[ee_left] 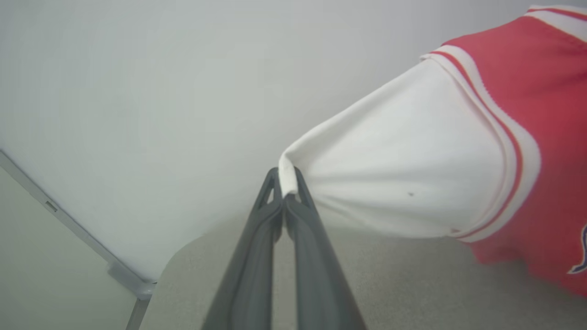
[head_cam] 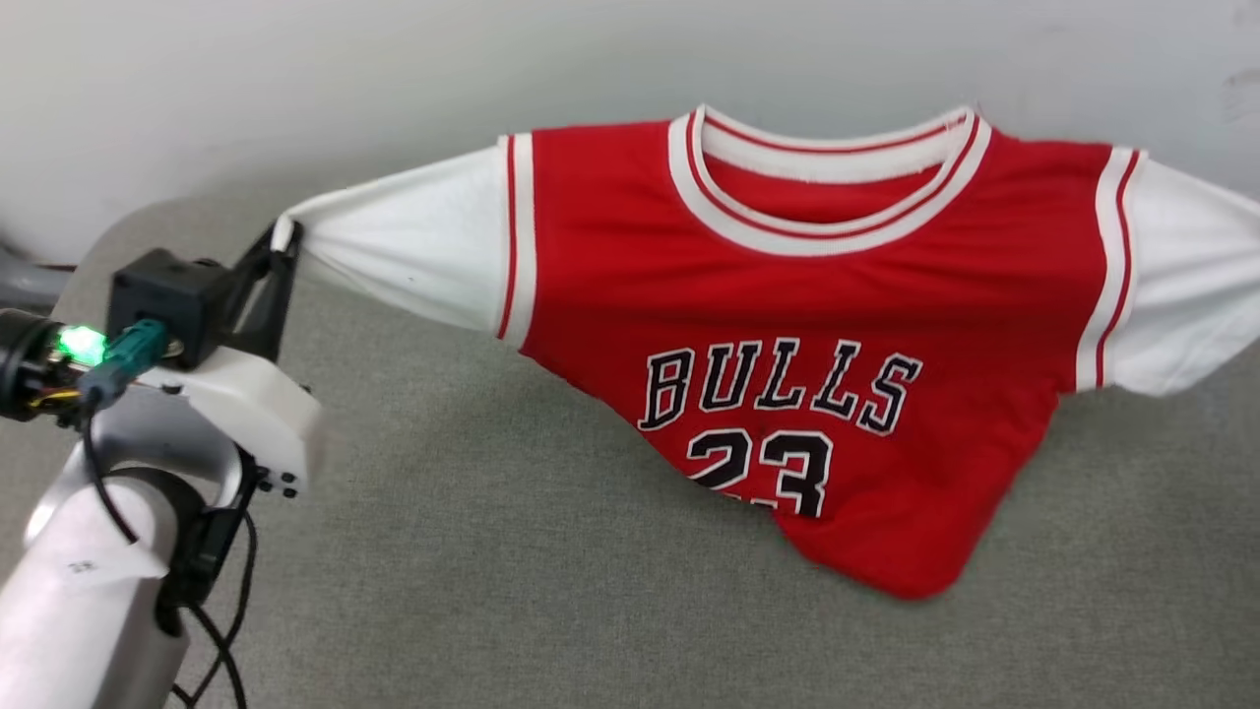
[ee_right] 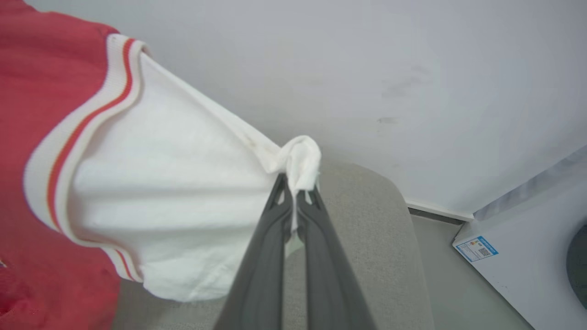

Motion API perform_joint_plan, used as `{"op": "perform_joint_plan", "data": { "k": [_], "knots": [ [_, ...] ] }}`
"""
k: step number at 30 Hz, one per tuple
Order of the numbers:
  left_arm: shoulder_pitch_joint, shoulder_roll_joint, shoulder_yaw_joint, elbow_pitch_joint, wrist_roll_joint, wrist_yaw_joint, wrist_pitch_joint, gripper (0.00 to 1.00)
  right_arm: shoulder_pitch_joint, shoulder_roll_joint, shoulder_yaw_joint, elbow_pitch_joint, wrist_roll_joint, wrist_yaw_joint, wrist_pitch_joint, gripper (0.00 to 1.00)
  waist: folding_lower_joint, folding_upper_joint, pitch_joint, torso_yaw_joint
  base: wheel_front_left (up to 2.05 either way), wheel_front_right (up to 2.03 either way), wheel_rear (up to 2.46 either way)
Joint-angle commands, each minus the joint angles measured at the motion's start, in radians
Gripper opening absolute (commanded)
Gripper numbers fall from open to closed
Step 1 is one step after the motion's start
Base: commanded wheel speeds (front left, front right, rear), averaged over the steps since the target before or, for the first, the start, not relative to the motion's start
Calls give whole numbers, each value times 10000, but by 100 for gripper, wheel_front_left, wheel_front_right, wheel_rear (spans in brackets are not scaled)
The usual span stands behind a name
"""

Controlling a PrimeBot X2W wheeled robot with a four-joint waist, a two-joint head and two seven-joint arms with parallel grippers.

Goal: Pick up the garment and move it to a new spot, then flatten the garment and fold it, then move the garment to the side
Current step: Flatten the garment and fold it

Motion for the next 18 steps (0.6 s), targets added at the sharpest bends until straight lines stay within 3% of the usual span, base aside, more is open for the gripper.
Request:
{"op": "perform_joint_plan", "data": {
  "k": [1,10,18],
  "knots": [
    [220,217,243,-318,72,154,-179,0,-163,-135,-126,-206,-14,-21,-256,0,1,0,-297,-100,0,0,0],
    [562,930,1249,-1696,272,662,-930,0,-631,-24,-711,-934,-305,-23,-1087,0,1,0,-773,-247,0,0,0],
    [93,1225,1875,-2427,250,770,-1521,0,-1135,180,-932,-1325,-475,-23,-1390,0,1,0,-794,-327,0,0,0]
  ]
}}
